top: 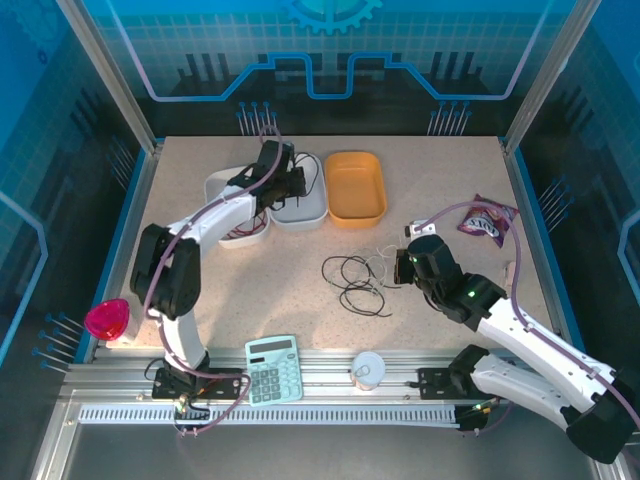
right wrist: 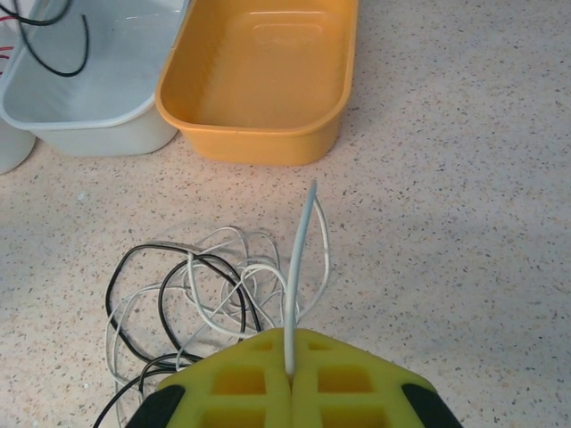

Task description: Untangle the cables

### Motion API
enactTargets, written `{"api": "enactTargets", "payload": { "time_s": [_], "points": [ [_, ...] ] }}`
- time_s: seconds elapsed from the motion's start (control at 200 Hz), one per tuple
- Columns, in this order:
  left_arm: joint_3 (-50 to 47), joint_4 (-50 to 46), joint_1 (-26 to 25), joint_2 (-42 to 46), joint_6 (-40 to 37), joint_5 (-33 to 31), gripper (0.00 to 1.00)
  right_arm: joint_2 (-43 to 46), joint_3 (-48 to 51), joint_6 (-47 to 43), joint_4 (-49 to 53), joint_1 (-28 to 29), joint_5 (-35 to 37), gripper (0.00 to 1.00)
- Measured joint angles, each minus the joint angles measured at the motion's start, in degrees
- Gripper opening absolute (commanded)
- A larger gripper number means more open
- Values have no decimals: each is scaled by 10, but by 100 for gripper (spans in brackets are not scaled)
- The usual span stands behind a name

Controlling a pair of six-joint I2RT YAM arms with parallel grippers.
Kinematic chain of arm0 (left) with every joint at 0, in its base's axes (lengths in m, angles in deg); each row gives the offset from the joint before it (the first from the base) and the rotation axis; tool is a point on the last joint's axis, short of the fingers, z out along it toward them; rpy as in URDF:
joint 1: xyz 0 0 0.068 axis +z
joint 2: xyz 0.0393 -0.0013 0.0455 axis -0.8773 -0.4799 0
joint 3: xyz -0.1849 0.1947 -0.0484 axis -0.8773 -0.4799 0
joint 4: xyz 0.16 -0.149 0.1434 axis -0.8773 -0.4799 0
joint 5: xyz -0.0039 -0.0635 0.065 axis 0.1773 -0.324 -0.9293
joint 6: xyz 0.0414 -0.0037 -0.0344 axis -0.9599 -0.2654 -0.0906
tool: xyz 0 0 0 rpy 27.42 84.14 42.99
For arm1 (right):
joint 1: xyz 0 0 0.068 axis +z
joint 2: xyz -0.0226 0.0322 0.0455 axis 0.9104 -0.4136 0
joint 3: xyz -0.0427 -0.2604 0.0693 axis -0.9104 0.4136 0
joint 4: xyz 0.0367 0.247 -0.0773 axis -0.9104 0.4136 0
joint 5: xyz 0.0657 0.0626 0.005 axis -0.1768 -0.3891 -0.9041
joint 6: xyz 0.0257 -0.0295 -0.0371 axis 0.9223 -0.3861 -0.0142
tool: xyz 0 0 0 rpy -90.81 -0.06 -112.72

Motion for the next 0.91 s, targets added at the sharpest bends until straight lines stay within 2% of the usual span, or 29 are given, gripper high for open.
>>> {"api": "enactTargets", "payload": {
  "time_s": [0.205, 0.44, 0.51, 0.555, 0.69, 0.826, 0.906],
  "points": [
    [63, -45, 4, -70, -2, -4, 0, 0, -3, 2, 7, -1, -5, 0],
    [80, -80, 9, -99, -10, -26, 0, 0, -3, 6, 13, -2, -5, 0],
    [81, -88, 13, -103, -11, -34, 8, -2, -5, 6, 13, -2, -5, 0],
    [81, -92, 16, -104, -12, -37, 18, -4, -7, 6, 13, -2, -5, 1],
    [91, -104, 23, -110, -14, -46, 29, -12, -13, 6, 13, -2, -7, 0],
    [98, -107, 23, -112, -15, -49, 31, -18, -20, 6, 13, -2, -9, 1],
    [98, -108, 23, -112, -15, -48, 36, -18, -22, 6, 13, -2, -9, 1]
  ]
}}
